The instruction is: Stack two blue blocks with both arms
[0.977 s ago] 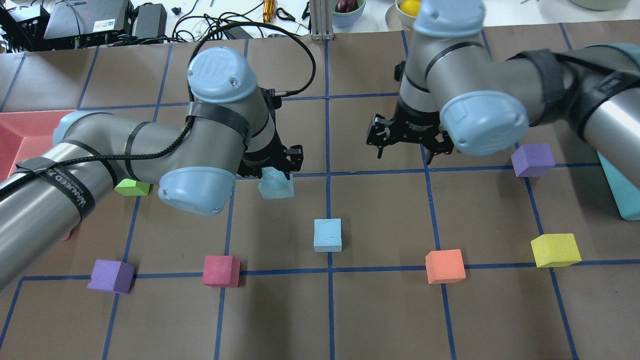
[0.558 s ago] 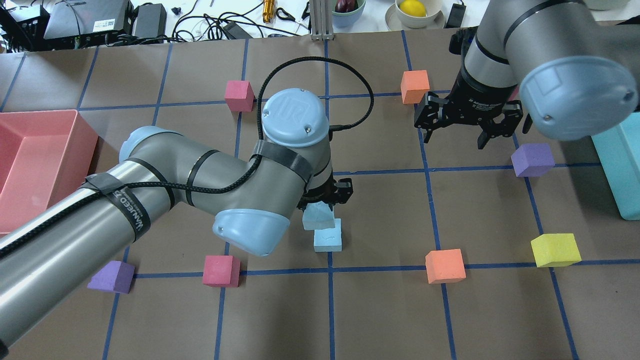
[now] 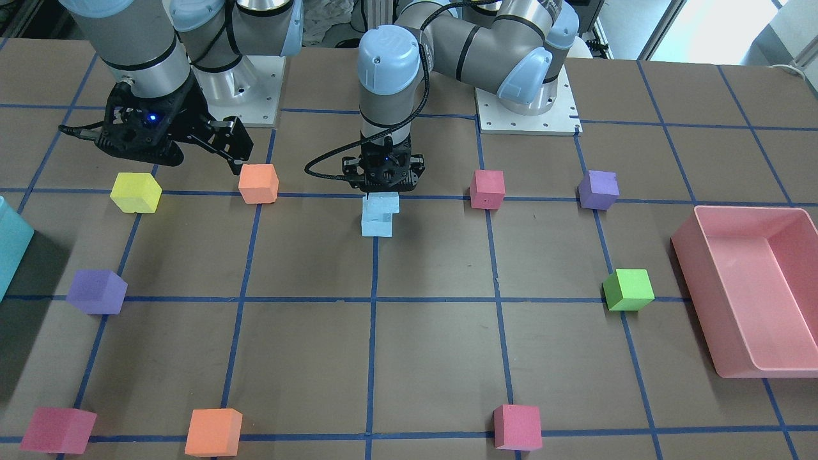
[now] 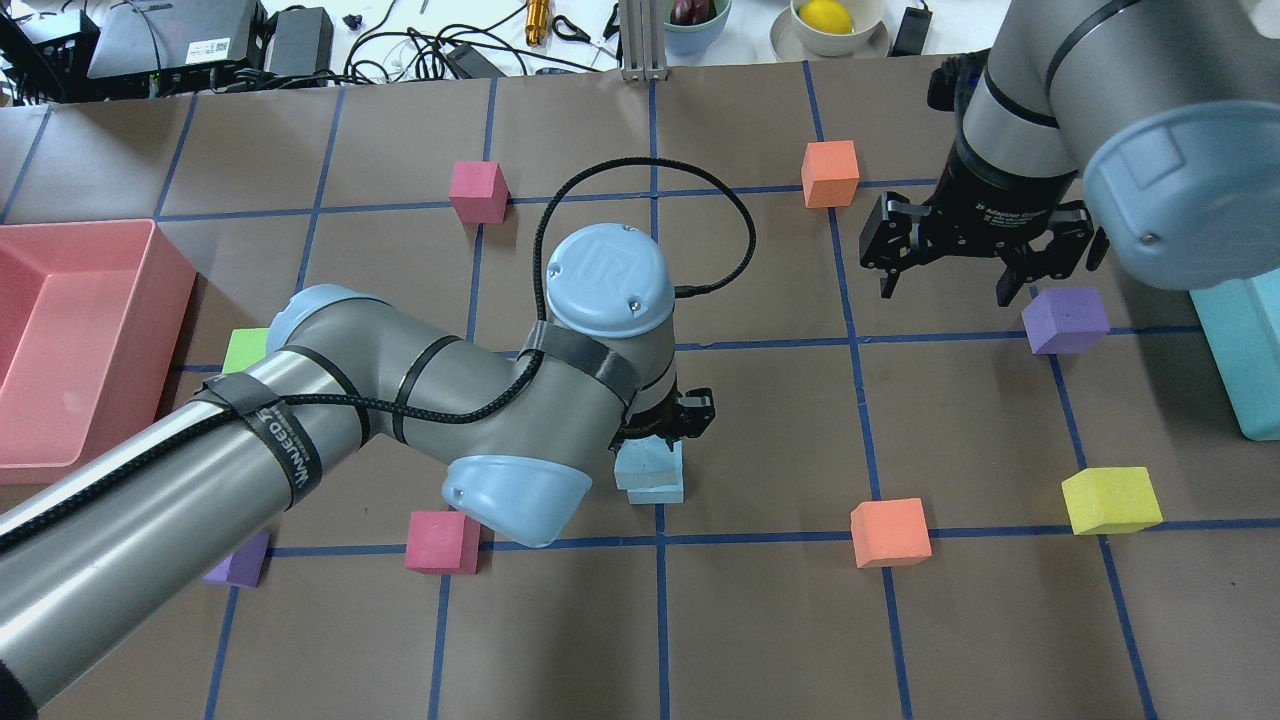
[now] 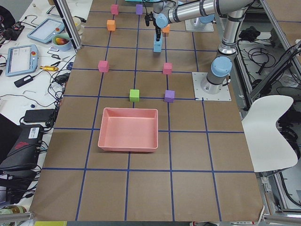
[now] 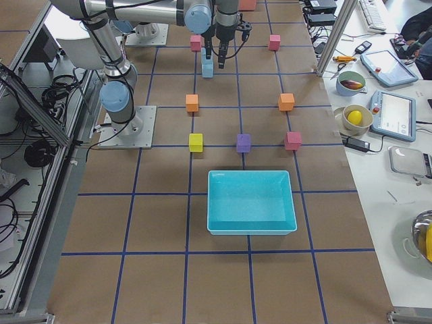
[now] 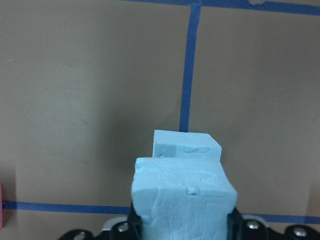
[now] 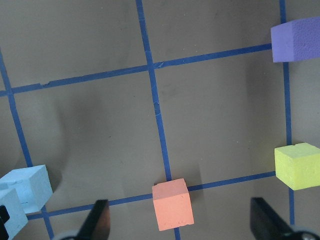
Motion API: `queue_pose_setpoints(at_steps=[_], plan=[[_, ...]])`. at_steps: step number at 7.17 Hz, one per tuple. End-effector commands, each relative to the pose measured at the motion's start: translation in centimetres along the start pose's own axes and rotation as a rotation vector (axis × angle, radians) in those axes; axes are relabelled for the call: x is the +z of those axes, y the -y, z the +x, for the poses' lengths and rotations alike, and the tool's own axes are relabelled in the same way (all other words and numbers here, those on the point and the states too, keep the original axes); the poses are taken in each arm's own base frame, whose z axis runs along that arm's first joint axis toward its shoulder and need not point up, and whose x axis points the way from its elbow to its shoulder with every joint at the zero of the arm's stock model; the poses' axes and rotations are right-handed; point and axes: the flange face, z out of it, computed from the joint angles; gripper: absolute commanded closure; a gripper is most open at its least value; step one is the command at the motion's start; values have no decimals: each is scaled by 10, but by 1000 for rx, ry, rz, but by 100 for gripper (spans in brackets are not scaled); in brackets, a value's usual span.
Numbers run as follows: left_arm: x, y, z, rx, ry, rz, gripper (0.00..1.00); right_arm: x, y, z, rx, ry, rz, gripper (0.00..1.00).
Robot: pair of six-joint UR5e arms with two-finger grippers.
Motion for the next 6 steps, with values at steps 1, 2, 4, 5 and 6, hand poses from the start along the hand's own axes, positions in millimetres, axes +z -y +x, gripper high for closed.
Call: queue_pose_setpoints(at_steps=[1, 2, 4, 5, 6], plan=[[6, 5, 2, -2, -11, 17, 76, -14, 2, 2, 2, 3, 22, 0], [10, 6, 5, 1, -11, 17, 76, -17, 1, 2, -1, 7, 28, 0], [15, 6, 5, 1, -3, 9, 75, -17, 4, 5, -75, 7, 34, 0], [18, 5, 6, 4, 1, 6, 61, -16, 8, 15, -59, 11, 26, 0], [24, 6, 7, 1, 6, -4, 30, -18, 9, 17, -53, 19, 28, 0]])
